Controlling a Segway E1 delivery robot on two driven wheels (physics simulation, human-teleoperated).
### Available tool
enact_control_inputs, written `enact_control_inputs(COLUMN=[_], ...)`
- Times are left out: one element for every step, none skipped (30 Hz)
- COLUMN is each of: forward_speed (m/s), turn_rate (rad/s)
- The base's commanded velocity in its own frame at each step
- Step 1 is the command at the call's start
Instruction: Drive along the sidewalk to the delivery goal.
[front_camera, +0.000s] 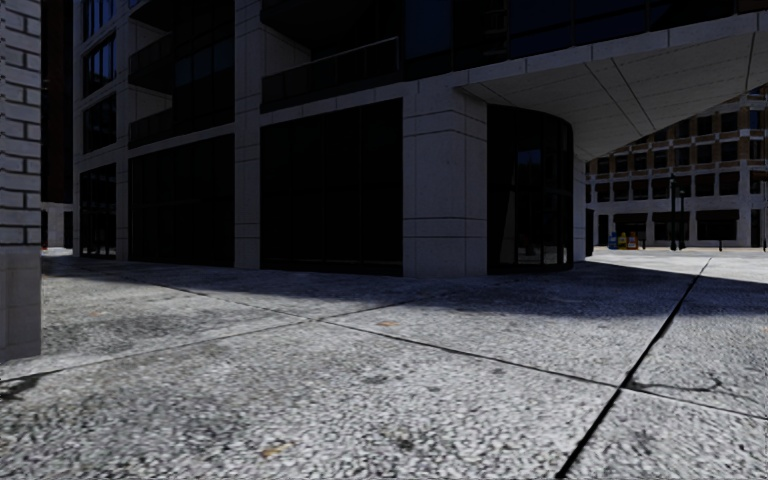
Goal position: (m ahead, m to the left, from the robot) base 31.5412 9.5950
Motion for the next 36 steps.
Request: enact_control_inputs(forward_speed=[1.83, 1.90, 1.92, 1.92, 1.92, 1.93, 2.00, 2.00, 2.00, 2.00, 2.00, 2.00, 2.00, 2.00, 2.00, 2.00, 2.00, 2.00, 2.00, 2.00, 2.00, 2.00, 1.98, 1.95, 1.95, 1.94, 1.94, 1.93, 1.93, 1.93, 1.93, 1.93, 1.93, 1.93, 1.93, 1.93], turn_rate=[0.00, 0.00, 0.00, 0.00, 0.00, 0.00, 0.02, 0.13, 0.13, 0.25, 0.31, 0.38, 0.38, 0.47, 0.52, 0.53, 0.53, 0.53, 0.54, 0.54, 0.54, 0.54, 0.54, 0.54, 0.54, 0.54, 0.54, 0.54, 0.54, 0.54, 0.54, 0.54, 0.54, 0.54, 0.54, 0.54])
